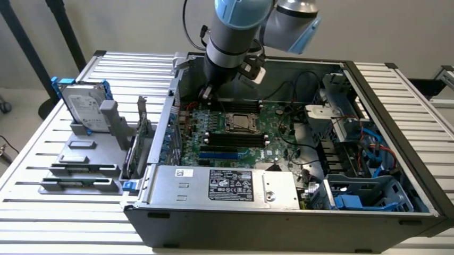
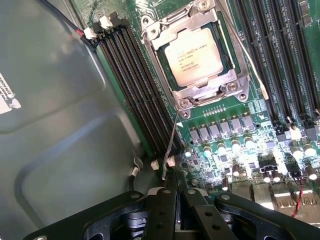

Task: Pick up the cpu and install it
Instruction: 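Install the first cpu locking lever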

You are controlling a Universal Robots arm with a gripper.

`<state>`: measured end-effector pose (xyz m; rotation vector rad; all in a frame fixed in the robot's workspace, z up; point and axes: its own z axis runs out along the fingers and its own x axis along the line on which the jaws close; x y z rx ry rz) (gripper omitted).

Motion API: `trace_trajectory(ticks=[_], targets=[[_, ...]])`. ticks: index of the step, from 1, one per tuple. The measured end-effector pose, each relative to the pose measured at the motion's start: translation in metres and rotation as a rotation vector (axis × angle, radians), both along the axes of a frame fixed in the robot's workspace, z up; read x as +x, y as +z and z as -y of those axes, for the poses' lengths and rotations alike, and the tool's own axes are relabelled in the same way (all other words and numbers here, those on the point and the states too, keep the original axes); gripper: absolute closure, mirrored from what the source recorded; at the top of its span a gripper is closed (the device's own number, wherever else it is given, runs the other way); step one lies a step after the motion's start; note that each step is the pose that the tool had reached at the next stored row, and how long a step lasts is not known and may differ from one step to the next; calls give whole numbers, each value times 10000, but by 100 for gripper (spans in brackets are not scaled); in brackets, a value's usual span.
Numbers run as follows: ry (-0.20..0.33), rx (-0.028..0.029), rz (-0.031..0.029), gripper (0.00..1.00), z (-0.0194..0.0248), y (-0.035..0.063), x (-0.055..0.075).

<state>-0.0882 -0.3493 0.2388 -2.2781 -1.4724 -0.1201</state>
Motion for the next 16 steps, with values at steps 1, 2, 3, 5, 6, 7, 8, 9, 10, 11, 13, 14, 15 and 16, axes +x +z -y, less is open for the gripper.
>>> trace_trajectory(ticks=[1, 2, 3, 5, 6, 7, 8, 9, 10, 11, 13, 14, 15, 16], targets=[[-12, 0, 8, 89, 0, 0, 1], [-20, 0, 12, 89, 1, 0, 4], [-31, -1, 19, 89, 2, 1, 6], [-57, 0, 39, 89, 3, 2, 11], [-70, -1, 50, 89, 3, 5, 17], [-83, 0, 63, 89, 3, 7, 23], [-97, 1, 77, 89, 2, 10, 30], [-108, 0, 90, 89, 3, 15, 38], [-122, 0, 106, 89, 3, 17, 46], [-135, 1, 118, 89, 2, 18, 55], [-160, 0, 139, 89, 2, 23, 77], [-167, 0, 153, 89, 2, 24, 91], [-172, 0, 168, 89, 2, 25, 105], [-174, 0, 186, 89, 2, 25, 123]])
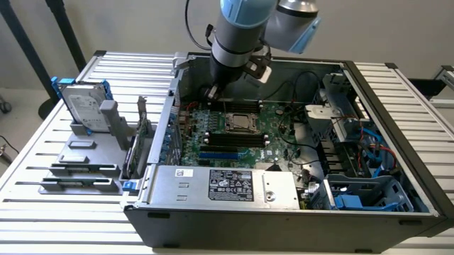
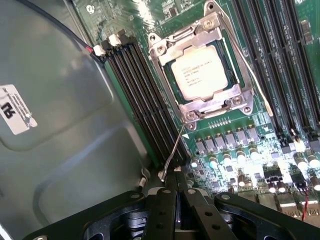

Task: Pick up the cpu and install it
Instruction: 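Install the first cpu locking lever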

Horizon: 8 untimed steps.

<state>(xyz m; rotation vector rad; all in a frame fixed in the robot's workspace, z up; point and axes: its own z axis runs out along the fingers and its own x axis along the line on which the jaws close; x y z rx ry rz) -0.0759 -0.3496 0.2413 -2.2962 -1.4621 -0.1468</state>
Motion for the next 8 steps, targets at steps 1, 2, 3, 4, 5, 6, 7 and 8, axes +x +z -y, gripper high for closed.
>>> trace_trajectory(ticks=[1, 2, 3, 4, 5, 6, 7, 8], targets=[[-1, -1, 26, 89, 0, 1, 21], [0, 1, 54, 89, 0, 0, 40], [0, 0, 86, 89, 0, 1, 61], [0, 1, 123, 89, 0, 0, 82], [-1, 1, 163, 89, 0, 0, 104], [-1, 2, 204, 89, 0, 0, 125], [-2, 0, 249, 89, 1, 0, 142], [-1, 0, 298, 89, 1, 0, 159]])
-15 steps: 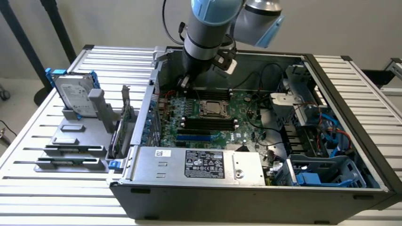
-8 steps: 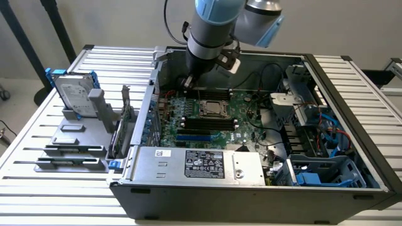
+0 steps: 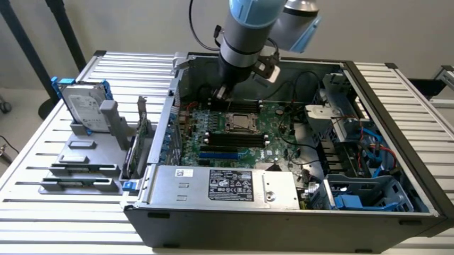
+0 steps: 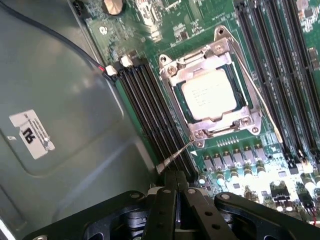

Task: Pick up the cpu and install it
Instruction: 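Install the first cpu locking lever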

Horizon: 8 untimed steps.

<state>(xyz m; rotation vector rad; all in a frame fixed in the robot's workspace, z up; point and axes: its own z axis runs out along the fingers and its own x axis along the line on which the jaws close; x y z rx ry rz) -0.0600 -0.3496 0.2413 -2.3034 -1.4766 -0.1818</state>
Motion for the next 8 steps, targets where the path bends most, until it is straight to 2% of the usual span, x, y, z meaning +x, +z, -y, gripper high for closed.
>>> trace_trajectory(ticks=[3, 4, 6, 8], targets=[[-19, 2, 167, 89, 0, -7, 19], [-41, 0, 199, 89, 0, -13, 19], [-143, -2, 228, 89, 0, -34, 20], [-261, -5, 234, 89, -2, -66, 19]])
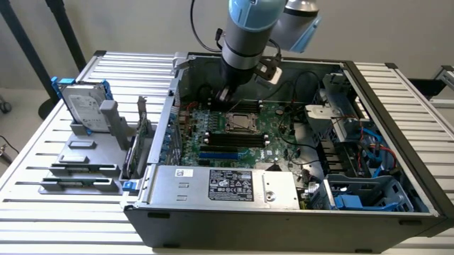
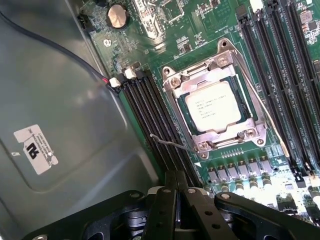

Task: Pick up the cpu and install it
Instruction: 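Install the first cpu locking lever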

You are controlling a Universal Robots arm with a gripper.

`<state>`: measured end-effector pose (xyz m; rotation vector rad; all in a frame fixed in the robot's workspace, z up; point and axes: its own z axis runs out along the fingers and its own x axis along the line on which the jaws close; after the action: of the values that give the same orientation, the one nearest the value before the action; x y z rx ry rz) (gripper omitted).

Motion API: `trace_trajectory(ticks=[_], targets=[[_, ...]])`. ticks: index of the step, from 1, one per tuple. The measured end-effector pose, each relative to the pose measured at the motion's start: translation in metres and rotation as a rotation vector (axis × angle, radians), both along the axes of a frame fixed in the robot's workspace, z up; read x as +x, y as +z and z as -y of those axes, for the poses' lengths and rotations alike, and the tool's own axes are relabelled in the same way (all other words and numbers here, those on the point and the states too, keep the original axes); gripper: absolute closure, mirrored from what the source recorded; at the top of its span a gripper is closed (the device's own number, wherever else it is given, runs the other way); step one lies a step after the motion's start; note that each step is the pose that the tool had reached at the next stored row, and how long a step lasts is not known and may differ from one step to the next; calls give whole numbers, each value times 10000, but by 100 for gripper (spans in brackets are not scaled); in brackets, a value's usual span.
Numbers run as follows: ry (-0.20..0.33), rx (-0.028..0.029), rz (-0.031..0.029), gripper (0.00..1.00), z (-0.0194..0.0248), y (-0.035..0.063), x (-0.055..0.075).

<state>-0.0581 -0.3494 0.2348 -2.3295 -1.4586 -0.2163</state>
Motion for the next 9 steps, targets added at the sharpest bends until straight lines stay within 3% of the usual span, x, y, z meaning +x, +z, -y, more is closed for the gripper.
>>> trace_trajectory(ticks=[4, 9], targets=[[-44, -95, 1, 89, -34, -58, 0], [-46, -119, 2, 89, -55, -139, -5]])
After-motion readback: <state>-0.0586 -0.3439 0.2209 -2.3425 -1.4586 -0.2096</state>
